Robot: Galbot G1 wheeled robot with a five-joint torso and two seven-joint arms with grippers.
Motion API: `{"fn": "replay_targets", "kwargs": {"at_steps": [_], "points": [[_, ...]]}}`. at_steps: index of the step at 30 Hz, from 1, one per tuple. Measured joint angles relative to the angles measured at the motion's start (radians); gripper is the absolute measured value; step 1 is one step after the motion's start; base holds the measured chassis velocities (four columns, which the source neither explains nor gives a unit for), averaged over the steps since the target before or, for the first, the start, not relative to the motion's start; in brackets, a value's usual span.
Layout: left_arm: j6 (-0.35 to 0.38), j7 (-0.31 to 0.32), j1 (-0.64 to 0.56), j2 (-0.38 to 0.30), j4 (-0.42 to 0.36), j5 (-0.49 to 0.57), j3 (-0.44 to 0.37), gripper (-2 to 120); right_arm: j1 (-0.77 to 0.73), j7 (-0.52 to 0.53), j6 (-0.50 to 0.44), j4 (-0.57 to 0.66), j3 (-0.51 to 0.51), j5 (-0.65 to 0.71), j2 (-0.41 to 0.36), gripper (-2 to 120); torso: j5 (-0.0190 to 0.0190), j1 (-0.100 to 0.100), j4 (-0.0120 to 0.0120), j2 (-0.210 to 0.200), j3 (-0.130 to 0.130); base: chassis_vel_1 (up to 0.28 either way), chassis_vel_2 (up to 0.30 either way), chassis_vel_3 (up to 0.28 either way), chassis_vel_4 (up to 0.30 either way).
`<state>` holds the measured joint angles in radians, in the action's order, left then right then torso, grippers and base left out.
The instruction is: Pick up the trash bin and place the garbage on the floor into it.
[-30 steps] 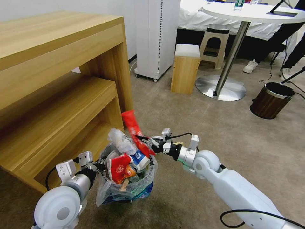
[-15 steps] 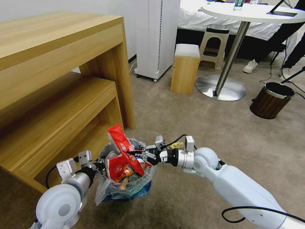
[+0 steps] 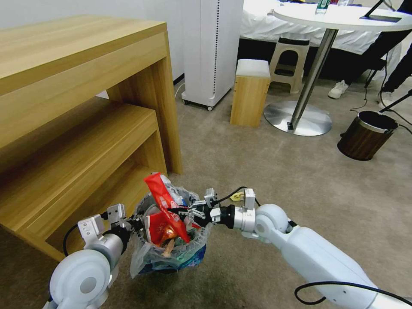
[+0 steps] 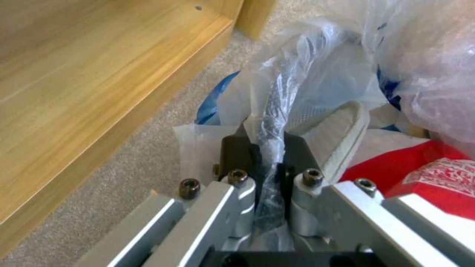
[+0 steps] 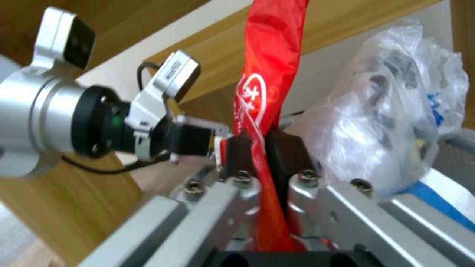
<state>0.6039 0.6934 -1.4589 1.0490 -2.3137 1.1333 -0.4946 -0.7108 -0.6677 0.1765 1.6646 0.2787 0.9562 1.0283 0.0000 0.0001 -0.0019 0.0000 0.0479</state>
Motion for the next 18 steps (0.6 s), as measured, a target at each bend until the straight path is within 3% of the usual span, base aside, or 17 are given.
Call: {"fn": "replay_targets", "kwargs": {"at_steps": [3, 9, 12, 18], "points": [[0.000, -0.001, -0.001, 0.000, -0.001, -0.001, -0.002, 3, 0.006, 0.023, -0.002, 0.004, 0.005, 0.014, 0.007, 22, 0.0000, 0.000, 0.0000, 0.000, 0.000, 0.000, 0.000, 0.000, 0.000], [0.000, -0.004, -0.003, 0.000, -0.001, -0.007, -0.003, 3, 0.007, 0.018, -0.001, 0.019, -0.001, 0.023, -0.002, 39, 0.0000, 0.000, 0.0000, 0.000, 0.000, 0.000, 0.000, 0.000, 0.000], [0.000, -0.006, 0.000, 0.000, 0.001, -0.009, -0.004, 3, 0.000, 0.004, 0.001, 0.043, -0.016, 0.023, -0.020, 55, 0.0000, 0.000, -0.0001, 0.000, 0.000, 0.000, 0.000, 0.000, 0.000], [0.000, -0.007, 0.001, 0.000, 0.004, -0.009, -0.004, 3, -0.021, -0.007, 0.000, 0.074, -0.044, 0.022, -0.037, 74, 0.0000, 0.000, 0.0000, 0.000, 0.000, 0.000, 0.000, 0.000, 0.000]]}}
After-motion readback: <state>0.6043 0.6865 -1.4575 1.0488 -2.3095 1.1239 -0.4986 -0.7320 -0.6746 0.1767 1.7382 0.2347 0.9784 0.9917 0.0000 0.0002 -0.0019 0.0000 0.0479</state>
